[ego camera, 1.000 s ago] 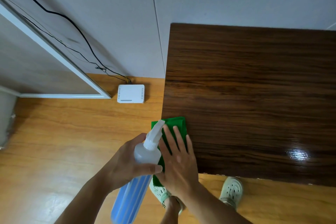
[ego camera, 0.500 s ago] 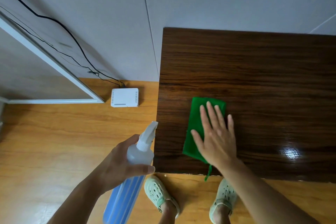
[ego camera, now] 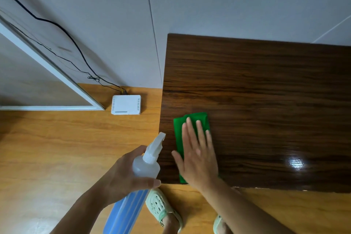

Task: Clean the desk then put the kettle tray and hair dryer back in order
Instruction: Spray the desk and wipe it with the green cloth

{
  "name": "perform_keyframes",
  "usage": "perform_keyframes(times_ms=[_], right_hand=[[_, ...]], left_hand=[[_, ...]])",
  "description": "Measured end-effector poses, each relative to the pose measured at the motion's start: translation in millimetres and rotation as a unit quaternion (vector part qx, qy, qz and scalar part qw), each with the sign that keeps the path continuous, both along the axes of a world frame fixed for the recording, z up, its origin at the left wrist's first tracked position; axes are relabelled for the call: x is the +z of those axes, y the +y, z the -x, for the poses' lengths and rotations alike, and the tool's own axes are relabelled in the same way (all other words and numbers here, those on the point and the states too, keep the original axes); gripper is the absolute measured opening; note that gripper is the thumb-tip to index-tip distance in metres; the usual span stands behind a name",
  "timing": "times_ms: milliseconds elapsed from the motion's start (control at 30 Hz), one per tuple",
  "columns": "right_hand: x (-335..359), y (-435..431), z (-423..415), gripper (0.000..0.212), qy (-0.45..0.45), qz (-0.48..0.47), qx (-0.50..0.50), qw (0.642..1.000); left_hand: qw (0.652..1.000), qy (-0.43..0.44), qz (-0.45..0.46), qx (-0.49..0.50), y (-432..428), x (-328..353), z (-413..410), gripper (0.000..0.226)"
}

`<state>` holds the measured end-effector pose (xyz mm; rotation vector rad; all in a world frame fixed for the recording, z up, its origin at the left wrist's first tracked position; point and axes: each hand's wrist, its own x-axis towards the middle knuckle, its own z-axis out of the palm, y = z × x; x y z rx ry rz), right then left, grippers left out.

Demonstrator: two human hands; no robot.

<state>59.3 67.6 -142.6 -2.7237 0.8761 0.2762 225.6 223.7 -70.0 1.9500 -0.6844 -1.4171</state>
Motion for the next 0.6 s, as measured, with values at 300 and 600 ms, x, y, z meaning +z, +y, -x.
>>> perform_keyframes(times_ms=[300, 600], right_hand=[[-1, -36, 21, 0.073, -0.007, 0.010, 0.042, 0.999], [-6, -169, 63, 0.073, 0.022, 0.054, -0.051, 0.997]], left_hand=[[1.000, 0.002, -0.001, -0.028, -44, 0, 13, 0.076], [0.999, -0.024, -0.013, -0.024, -108, 3, 28, 0.084]])
